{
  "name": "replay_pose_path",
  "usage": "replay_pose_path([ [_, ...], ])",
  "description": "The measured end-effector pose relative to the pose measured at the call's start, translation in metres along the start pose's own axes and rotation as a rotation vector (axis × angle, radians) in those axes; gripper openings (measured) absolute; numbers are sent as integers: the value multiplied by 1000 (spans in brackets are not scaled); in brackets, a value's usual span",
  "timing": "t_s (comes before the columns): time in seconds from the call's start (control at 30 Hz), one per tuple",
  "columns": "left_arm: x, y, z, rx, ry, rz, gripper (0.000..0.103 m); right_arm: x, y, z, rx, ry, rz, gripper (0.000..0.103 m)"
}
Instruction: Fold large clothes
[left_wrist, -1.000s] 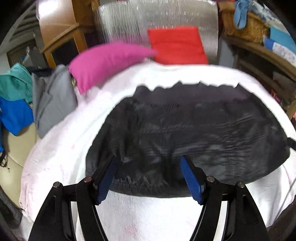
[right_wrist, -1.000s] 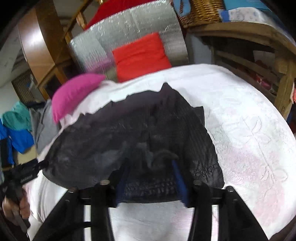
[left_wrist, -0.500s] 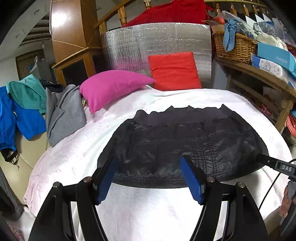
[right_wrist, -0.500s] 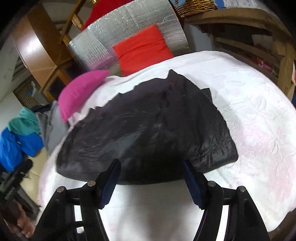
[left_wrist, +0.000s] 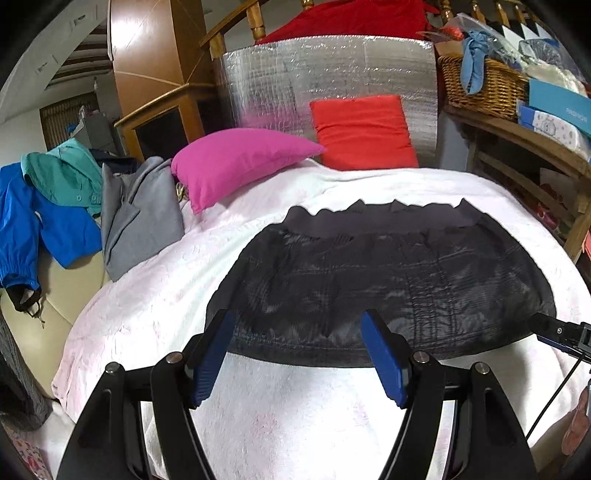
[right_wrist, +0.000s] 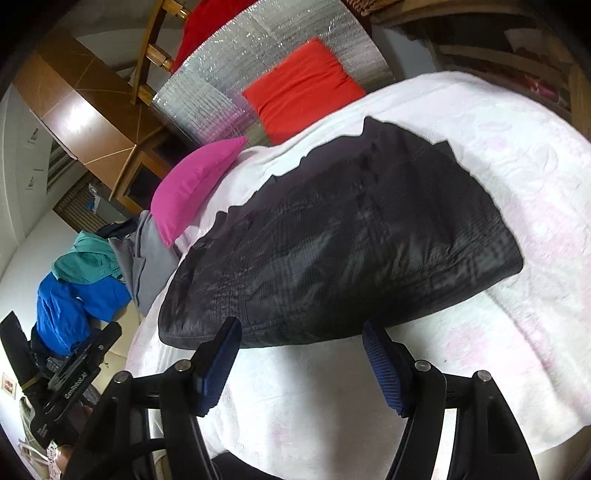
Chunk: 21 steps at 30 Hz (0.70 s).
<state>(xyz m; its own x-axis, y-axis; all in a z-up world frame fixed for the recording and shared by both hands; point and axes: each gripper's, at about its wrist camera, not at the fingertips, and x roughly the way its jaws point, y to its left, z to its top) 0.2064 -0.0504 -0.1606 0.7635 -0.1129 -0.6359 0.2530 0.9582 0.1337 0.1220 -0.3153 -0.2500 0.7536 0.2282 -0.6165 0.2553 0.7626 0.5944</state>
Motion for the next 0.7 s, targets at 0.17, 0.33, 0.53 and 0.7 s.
replay_pose_path([
  [0.17, 9, 2, -4, -6, 18, 7, 73, 10, -5, -3, 28, 21, 5, 71],
  [0.33, 9, 1, -5, -4, 24, 8, 73, 11, -5, -4, 31, 20, 8, 71],
  [0.53, 5, -1, -5, 3, 18, 8, 73, 6, -4, -4, 28, 6, 16, 71],
  [0.7, 2, -1, -5, 5, 15, 9, 73, 2, -4, -4, 26, 2, 23, 71],
])
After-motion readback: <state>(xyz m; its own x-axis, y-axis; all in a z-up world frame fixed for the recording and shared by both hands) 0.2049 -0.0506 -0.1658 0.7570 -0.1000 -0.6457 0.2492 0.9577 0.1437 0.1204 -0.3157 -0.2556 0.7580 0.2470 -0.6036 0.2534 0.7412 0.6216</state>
